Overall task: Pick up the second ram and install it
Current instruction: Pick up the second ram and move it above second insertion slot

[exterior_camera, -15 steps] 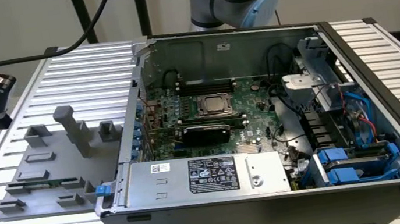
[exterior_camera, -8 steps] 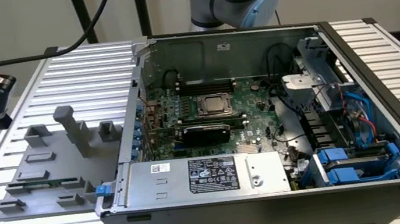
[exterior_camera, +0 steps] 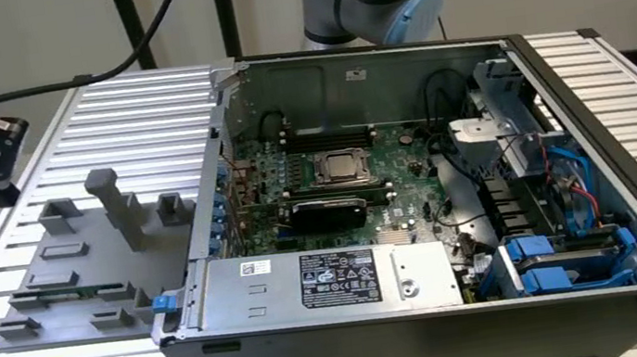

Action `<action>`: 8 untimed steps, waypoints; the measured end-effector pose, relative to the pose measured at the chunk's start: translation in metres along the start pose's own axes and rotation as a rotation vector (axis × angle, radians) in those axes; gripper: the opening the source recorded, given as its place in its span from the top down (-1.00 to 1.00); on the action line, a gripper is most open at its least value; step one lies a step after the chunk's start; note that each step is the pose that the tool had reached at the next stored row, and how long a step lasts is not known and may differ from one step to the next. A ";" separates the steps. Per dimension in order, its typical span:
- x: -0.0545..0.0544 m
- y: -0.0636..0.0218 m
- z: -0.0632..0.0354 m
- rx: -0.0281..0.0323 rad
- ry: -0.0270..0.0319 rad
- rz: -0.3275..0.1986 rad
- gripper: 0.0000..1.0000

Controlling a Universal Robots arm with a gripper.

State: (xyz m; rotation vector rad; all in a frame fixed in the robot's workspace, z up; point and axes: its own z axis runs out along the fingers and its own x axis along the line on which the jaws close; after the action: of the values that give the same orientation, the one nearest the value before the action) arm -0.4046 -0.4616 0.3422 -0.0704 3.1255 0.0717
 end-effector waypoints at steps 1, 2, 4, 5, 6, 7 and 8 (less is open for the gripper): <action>0.000 -0.0001 0.0006 -0.0003 0.0008 -0.018 1.00; 0.000 -0.0001 0.0011 -0.0005 0.0016 -0.036 1.00; 0.000 -0.0001 0.0024 -0.0011 0.0032 -0.072 1.00; 0.000 -0.0002 0.0031 -0.0014 0.0040 -0.090 1.00; 0.000 -0.0002 0.0039 -0.0017 0.0049 -0.108 1.00; 0.000 -0.0002 0.0048 -0.0020 0.0057 -0.127 1.00; 0.000 -0.0003 0.0056 -0.0023 0.0065 -0.145 1.00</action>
State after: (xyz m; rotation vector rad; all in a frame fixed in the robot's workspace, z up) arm -0.4046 -0.4617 0.3366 -0.2969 3.1154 0.0732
